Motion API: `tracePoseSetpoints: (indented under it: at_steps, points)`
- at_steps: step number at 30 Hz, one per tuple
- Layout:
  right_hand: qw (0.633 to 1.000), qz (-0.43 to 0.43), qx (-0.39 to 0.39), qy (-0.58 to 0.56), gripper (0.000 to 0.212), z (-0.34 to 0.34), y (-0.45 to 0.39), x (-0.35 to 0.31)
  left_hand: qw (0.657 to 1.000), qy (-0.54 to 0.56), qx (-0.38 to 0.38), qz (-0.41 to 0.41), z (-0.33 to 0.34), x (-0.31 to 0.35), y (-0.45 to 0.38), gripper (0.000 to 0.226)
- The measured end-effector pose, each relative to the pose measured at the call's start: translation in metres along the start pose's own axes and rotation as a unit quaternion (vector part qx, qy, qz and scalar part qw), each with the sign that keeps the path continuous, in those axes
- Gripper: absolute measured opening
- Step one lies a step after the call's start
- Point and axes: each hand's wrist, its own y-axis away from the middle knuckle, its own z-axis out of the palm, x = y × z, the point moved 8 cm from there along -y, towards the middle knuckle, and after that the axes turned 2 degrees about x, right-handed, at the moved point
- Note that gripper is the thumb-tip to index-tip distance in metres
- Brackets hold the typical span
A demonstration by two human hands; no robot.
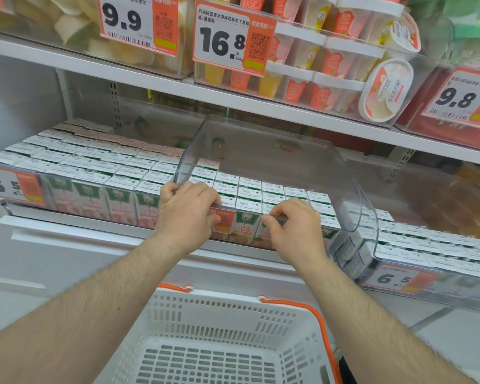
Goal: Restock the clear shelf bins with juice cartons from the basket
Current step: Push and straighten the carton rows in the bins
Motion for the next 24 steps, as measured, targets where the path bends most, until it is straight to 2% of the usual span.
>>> tracePoseSetpoints:
  at_steps: [3, 5, 9, 12, 14, 16, 17, 18, 19, 24]
  points:
    - [0.998, -0.022, -0.024, 0.062, 0.009, -0.004, 0.002, -0.004, 1.000, -0.027, -0.003, 0.009, -0.004, 0.002, 0.003, 0.025]
    - [0.996, -0.050, -0.002, 0.078, 0.016, -0.020, 0.005, -0.005, 0.999, -0.047, 0.001, 0.026, -0.006, 0.008, 0.007, 0.039]
    - [0.980, -0.109, 0.160, 0.041, 0.013, -0.112, 0.009, 0.003, 0.996, -0.030, 0.024, 0.085, -0.010, 0.054, 0.008, 0.057]
    - [0.975, -0.047, 0.217, -0.006, 0.031, -0.174, 0.000, 0.041, 0.991, 0.026, 0.022, 0.130, -0.005, 0.115, -0.004, 0.057]
    - [0.985, 0.073, 0.157, -0.003, 0.044, -0.186, -0.022, 0.087, 0.987, 0.056, 0.001, 0.153, 0.006, 0.157, -0.015, 0.054]
    - [0.977, 0.211, 0.027, 0.003, 0.051, -0.169, -0.049, 0.140, 0.985, 0.098, -0.027, 0.138, 0.021, 0.189, -0.030, 0.050]
    - [0.967, 0.248, -0.055, 0.019, 0.050, -0.155, -0.058, 0.158, 0.985, 0.121, -0.043, 0.118, 0.029, 0.202, -0.038, 0.050]
    - [0.955, 0.257, -0.140, 0.043, 0.045, -0.137, -0.068, 0.173, 0.983, 0.145, -0.057, 0.097, 0.037, 0.214, -0.046, 0.051]
    - [0.945, 0.261, -0.192, 0.046, 0.039, -0.123, -0.076, 0.187, 0.980, 0.166, -0.072, 0.079, 0.045, 0.225, -0.053, 0.053]
    - [0.887, 0.254, -0.370, 0.110, 0.037, -0.078, -0.080, 0.201, 0.970, 0.184, -0.141, 0.068, 0.080, 0.256, -0.059, 0.054]
